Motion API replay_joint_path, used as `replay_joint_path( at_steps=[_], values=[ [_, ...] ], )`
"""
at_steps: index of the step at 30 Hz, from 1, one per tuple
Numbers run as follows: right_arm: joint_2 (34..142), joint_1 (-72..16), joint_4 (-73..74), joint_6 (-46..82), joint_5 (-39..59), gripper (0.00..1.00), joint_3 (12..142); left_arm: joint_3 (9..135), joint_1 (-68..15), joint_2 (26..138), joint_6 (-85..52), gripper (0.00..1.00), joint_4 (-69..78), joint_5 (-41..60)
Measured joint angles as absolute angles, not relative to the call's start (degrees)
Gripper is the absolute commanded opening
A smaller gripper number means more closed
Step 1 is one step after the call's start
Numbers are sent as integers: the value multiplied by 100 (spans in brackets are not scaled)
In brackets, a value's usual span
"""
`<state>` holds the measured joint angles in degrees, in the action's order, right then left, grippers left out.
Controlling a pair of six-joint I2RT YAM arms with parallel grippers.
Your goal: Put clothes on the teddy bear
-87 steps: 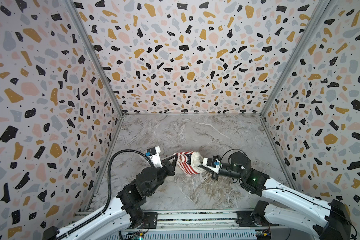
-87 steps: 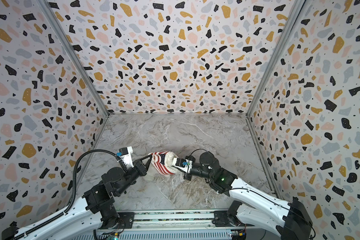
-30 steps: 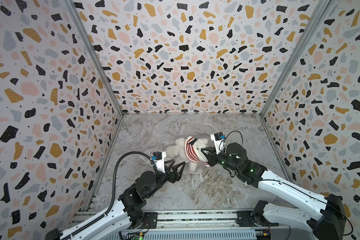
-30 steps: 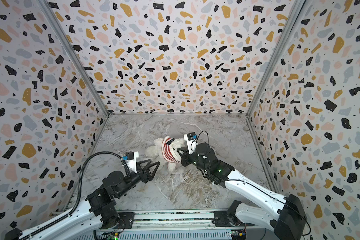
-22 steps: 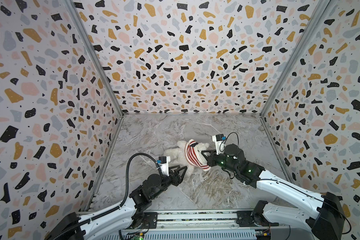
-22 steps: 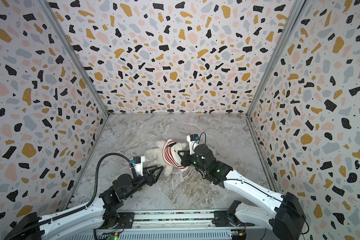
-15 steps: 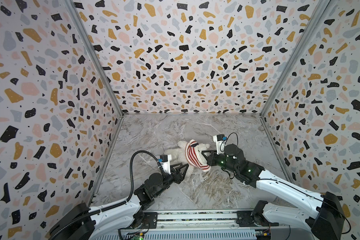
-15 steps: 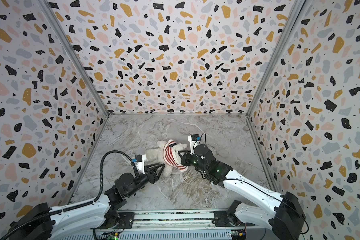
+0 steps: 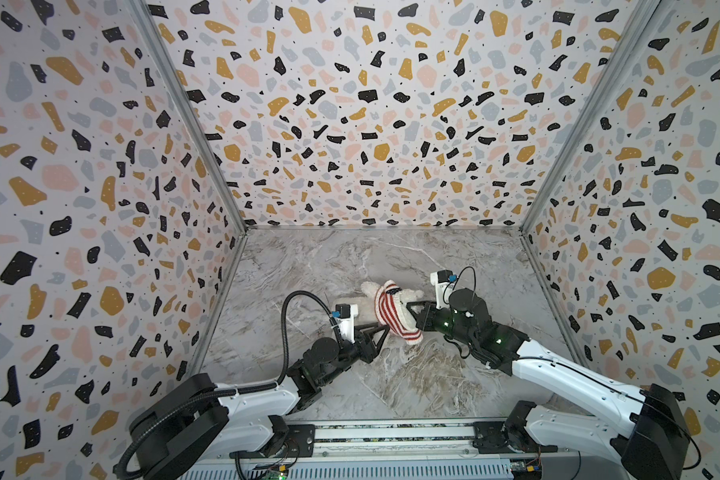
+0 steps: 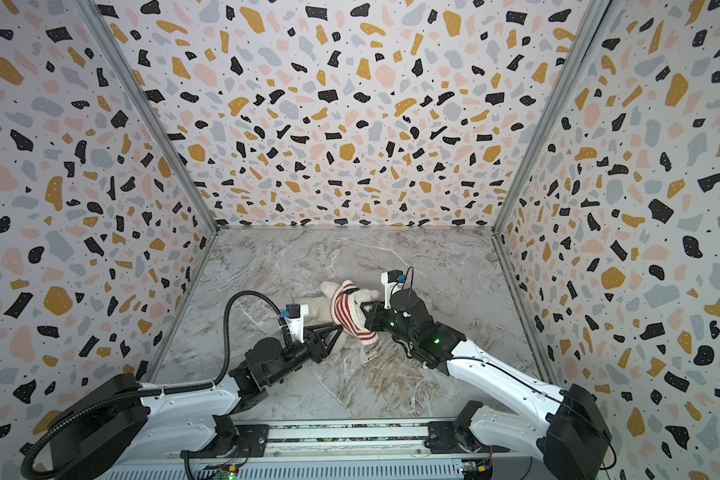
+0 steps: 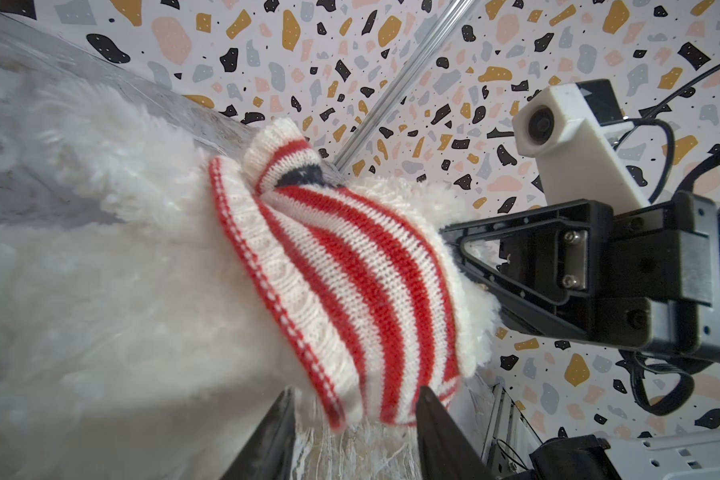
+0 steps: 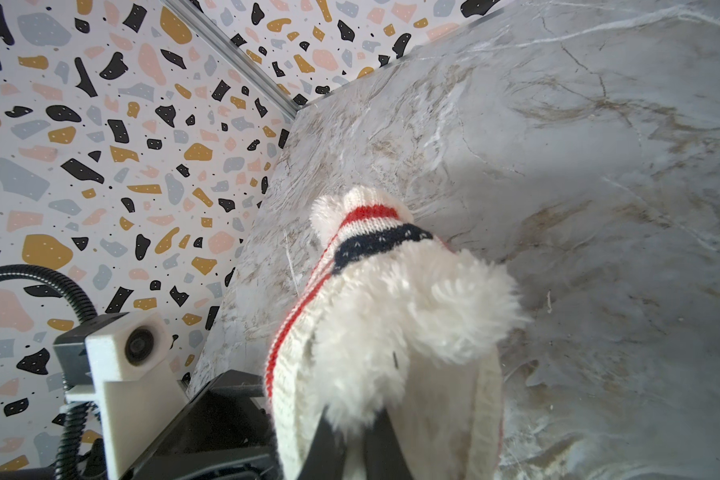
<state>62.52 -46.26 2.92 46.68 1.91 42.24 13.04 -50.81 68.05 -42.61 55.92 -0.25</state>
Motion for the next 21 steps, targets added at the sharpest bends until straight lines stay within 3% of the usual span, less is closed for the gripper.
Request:
replay_joint_path(
  at_steps=[12,21],
  values=[
    [6252,-4580,296,4753,191,0,4143,1476,-5190,7537,-4237,38,5988,21],
    [6250,-4574,296,4779,189,0,4123,1516,-5317,7828,-4204,18,6184,62]
  ],
)
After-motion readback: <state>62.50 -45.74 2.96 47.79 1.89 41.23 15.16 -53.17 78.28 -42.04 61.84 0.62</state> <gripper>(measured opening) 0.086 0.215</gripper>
